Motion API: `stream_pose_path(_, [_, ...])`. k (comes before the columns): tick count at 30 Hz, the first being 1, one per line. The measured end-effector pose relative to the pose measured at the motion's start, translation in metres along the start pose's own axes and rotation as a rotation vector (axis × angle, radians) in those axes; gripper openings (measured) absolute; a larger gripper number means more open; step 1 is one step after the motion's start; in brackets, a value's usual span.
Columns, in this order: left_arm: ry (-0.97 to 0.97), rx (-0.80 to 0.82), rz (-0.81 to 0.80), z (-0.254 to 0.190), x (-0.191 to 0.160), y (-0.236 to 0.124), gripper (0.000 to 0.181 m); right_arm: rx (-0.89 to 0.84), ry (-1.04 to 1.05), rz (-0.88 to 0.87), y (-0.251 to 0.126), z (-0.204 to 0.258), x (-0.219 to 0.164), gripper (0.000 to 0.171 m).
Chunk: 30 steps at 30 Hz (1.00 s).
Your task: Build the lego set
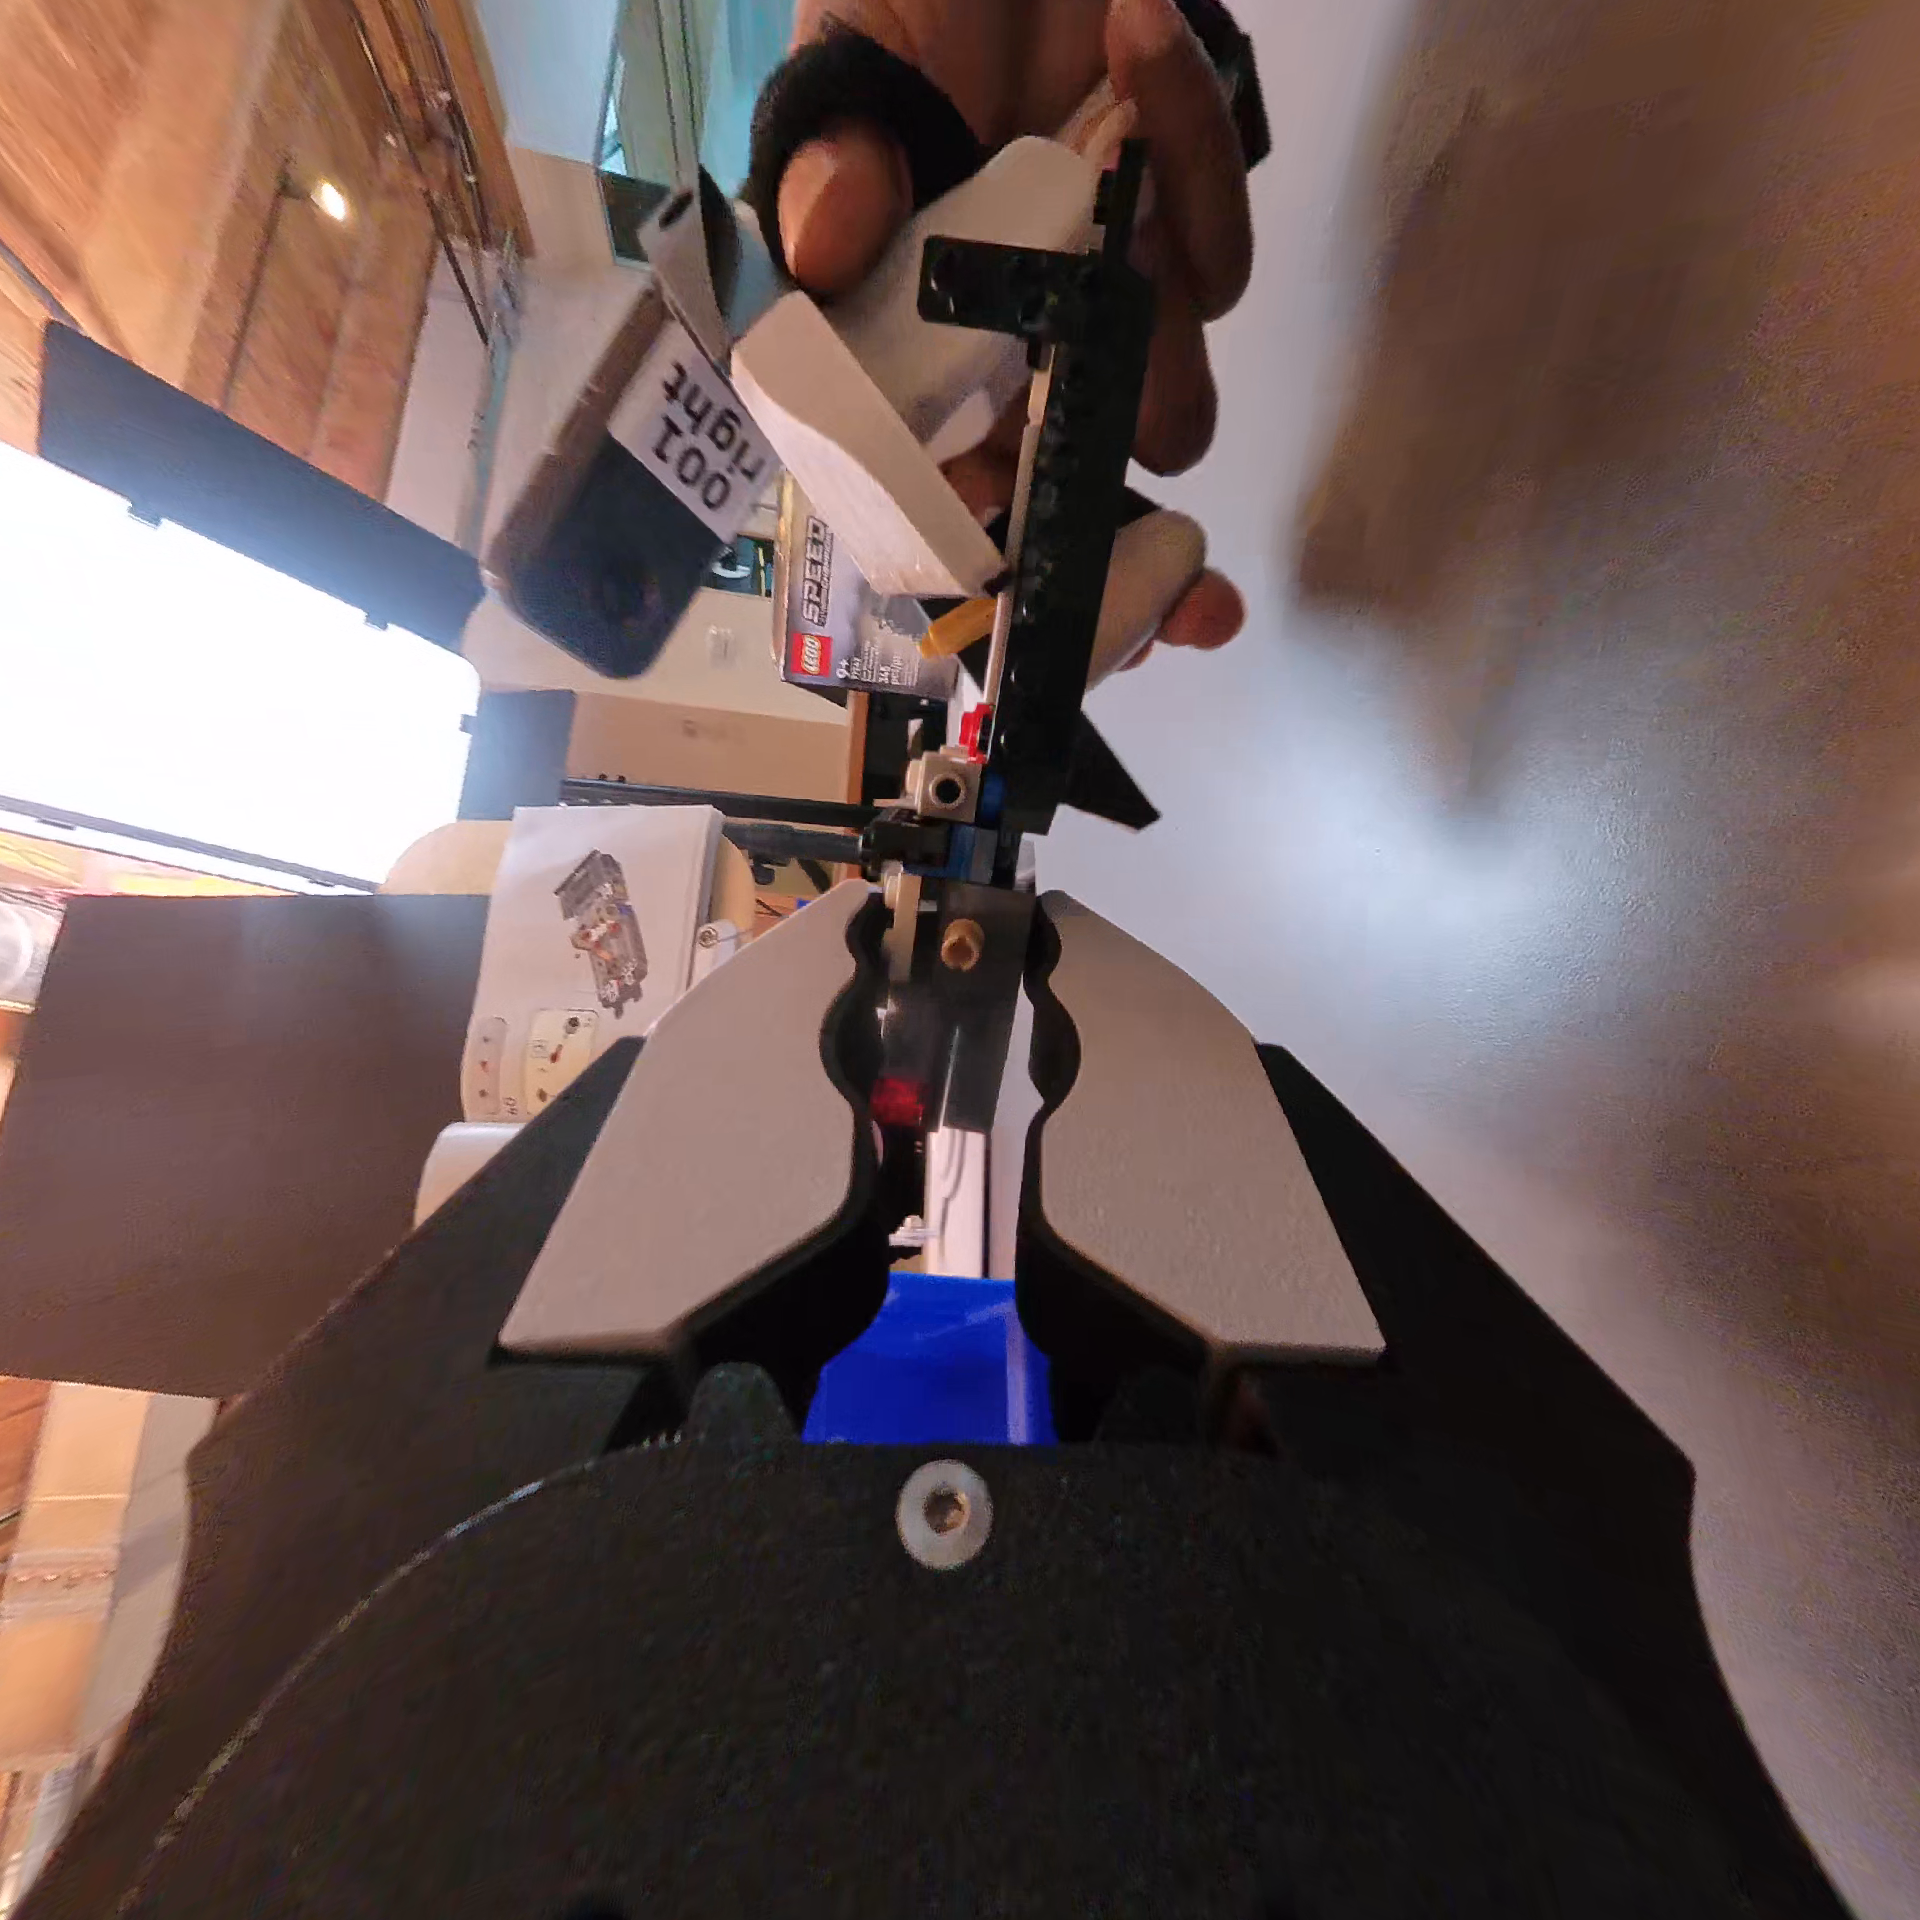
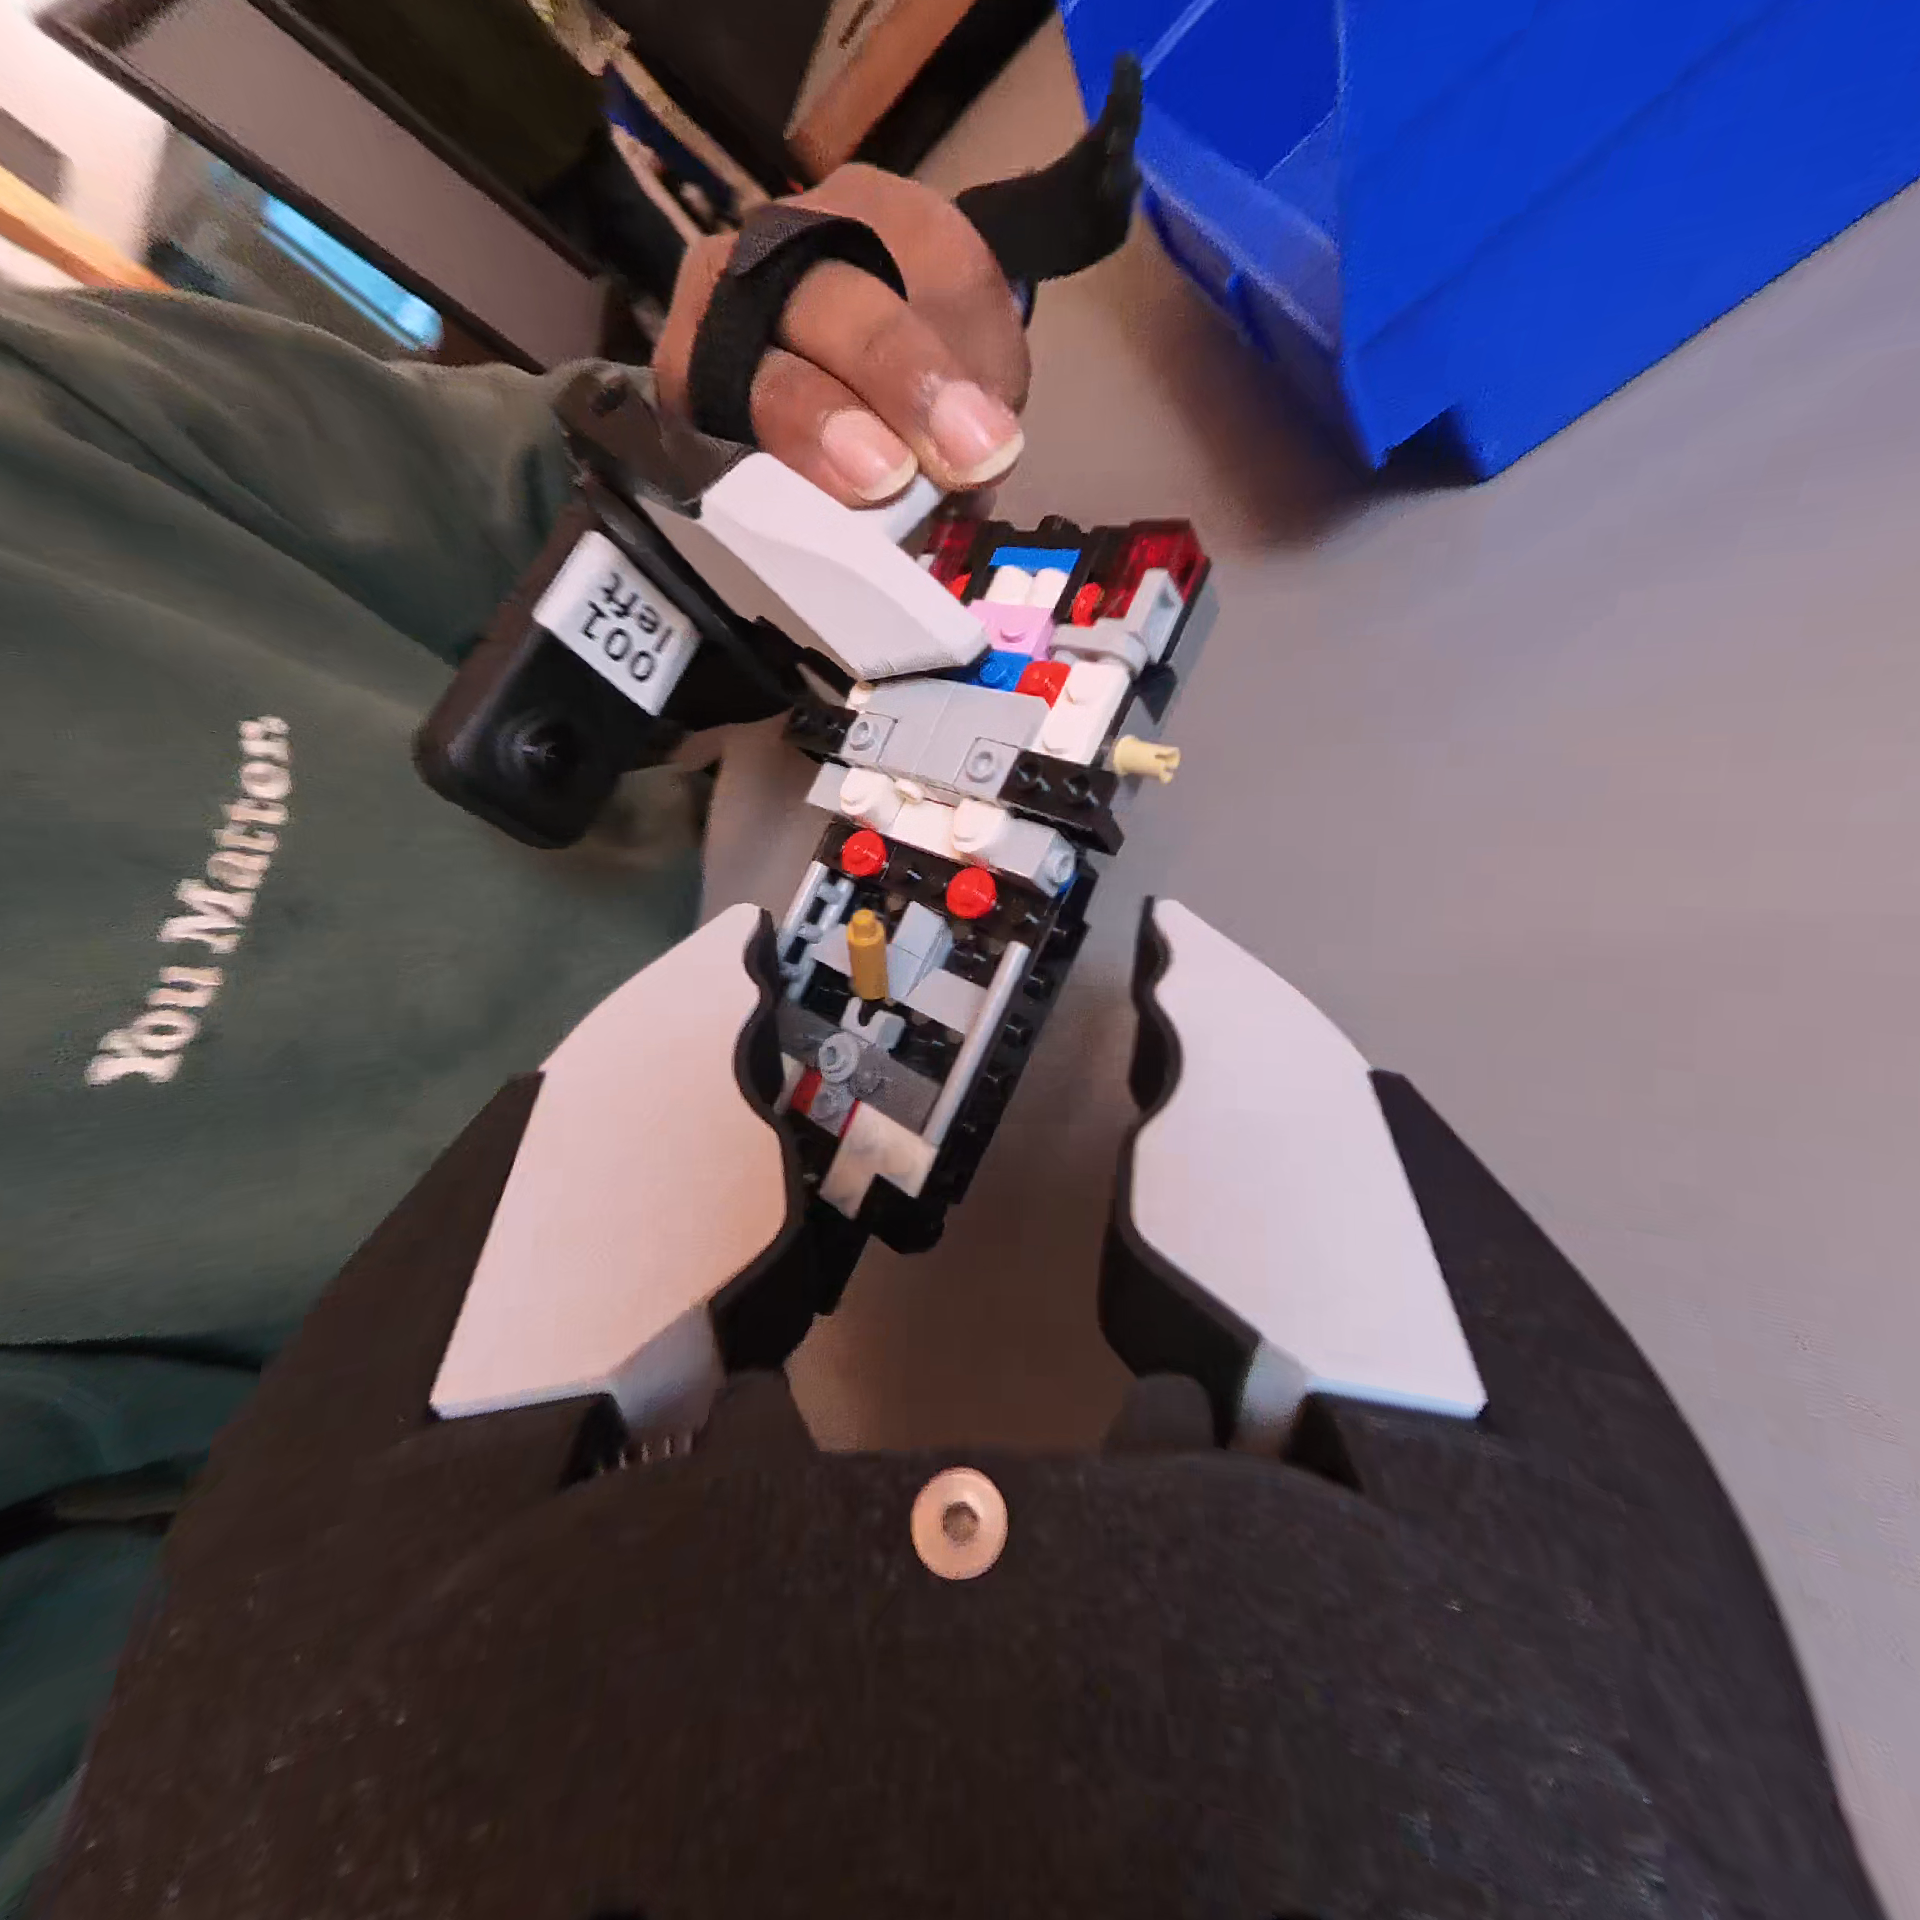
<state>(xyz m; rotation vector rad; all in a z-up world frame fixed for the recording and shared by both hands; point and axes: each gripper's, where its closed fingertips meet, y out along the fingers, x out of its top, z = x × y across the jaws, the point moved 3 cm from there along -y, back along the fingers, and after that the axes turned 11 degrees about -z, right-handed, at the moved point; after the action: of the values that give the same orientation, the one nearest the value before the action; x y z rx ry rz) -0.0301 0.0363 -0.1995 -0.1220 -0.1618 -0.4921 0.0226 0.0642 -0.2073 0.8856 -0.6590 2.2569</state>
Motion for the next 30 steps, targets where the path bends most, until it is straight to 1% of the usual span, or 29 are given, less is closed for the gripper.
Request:
stream_pose_path(1, [0.014, 0.002, 0.005, 0.000, -0.001, 0.000, 0.024, 0.031, 0.035, -0.001, 0.001, 0.002, -0.001, 0.057])
stream_pose_path(3, [0.027, 0.012, 0.005, 0.001, -0.002, -0.001, 0.024, 0.059, 0.084, -0.021, 0.003, 0.002, 0.001, 0.052])
stream_pose_path(5, [0.037, 0.036, 0.010, 0.005, -0.004, -0.001, 0.024, 0.083, 0.117, -0.059, 0.001, 0.001, 0.006, 0.043])
stream_pose_path(8, [0.027, 0.061, 0.059, 0.009, -0.013, 0.001, 0.024, 0.077, 0.161, -0.111, 0.000, -0.003, 0.012, 0.042])
stream_pose_path(10, [-0.014, 0.062, 0.094, 0.010, -0.020, 0.002, 0.025, 0.058, 0.182, -0.141, 0.000, -0.007, 0.016, 0.041])
stream_pose_path(14, [-0.095, 0.076, 0.163, 0.015, -0.031, 0.002, 0.042, 0.029, 0.238, -0.226, -0.008, -0.015, 0.025, 0.041])
stream_pose_path(17, [-0.162, 0.071, 0.178, 0.017, -0.035, 0.000, 0.043, -0.014, 0.258, -0.308, -0.020, -0.025, 0.032, 0.042])
stream_pose_path(18, [-0.231, 0.056, 0.169, 0.014, -0.035, 0.000, 0.041, -0.050, 0.253, -0.331, -0.024, -0.029, 0.034, 0.042])
stream_pose_path(20, [-0.456, 0.017, 0.137, 0.010, -0.031, 0.000, 0.037, -0.121, 0.216, -0.372, -0.032, -0.035, 0.039, 0.041])
stream_pose_path(21, [-0.603, -0.010, 0.112, 0.008, -0.026, 0.001, 0.035, -0.141, 0.210, -0.391, -0.034, -0.037, 0.042, 0.038])
stream_pose_path(23, [-0.959, -0.103, 0.045, 0.003, -0.013, 0.004, 0.036, -0.206, 0.190, -0.409, -0.038, -0.042, 0.044, 0.033])
stream_pose_path(24, [-1.126, -0.154, 0.024, -0.001, -0.008, 0.006, 0.037, -0.232, 0.182, -0.391, -0.037, -0.044, 0.043, 0.032])
stream_pose_path(25, [-1.253, -0.210, 0.023, -0.008, -0.005, 0.008, 0.035, -0.269, 0.182, -0.351, -0.034, -0.047, 0.038, 0.029])
stream_pose_path(26, [-1.332, -0.270, 0.044, -0.017, -0.004, 0.010, 0.038, -0.322, 0.179, -0.309, -0.032, -0.053, 0.033, 0.026])
stream_pose_path(27, [-1.361, -0.299, 0.073, -0.024, -0.006, 0.011, 0.039, -0.353, 0.168, -0.276, -0.029, -0.056, 0.029, 0.020])
stream_pose_path(30, [-1.326, -0.326, 0.141, -0.033, -0.015, 0.011, 0.038, -0.397, 0.154, -0.211, -0.024, -0.059, 0.022, 0.019])
